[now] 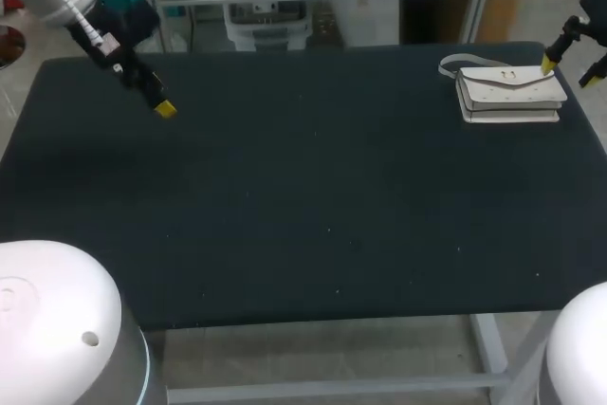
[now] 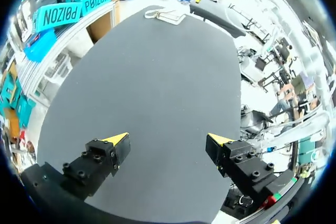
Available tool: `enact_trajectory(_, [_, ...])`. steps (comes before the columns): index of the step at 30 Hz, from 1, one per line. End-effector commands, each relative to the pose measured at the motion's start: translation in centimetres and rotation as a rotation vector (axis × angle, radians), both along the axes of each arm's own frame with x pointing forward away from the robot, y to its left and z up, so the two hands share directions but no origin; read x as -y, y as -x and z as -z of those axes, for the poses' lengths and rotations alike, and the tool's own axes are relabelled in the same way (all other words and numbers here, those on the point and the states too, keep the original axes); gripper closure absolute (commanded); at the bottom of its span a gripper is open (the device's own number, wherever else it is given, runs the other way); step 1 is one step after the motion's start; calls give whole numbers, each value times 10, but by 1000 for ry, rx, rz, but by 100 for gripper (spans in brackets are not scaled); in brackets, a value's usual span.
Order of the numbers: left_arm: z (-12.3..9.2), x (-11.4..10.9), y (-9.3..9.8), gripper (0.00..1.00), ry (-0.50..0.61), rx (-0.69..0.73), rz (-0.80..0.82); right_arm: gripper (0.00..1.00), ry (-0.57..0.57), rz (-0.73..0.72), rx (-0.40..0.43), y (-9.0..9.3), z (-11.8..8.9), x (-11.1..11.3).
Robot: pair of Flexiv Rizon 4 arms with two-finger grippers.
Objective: Pick up the bag, open it, inspect its contents, close it, and place it on the opposite side
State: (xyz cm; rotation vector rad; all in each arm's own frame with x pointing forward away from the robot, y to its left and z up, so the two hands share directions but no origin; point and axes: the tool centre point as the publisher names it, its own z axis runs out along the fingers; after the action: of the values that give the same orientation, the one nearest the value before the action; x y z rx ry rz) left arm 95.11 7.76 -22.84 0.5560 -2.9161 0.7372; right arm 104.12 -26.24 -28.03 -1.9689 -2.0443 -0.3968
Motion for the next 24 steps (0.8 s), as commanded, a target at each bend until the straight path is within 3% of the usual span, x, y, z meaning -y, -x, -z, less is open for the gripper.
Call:
enact_trajectory(1, [21, 16, -5, 0, 89, 318, 298, 0, -32, -3, -17, -11, 10, 5])
enact_trajectory(10, [45, 37, -13, 0, 130, 503, 366, 0, -84, 26, -22, -20, 29, 10])
enact_trajectory(24, [62, 56, -21, 0, 134, 535, 382, 0, -104, 106, 2, -39, 60, 34])
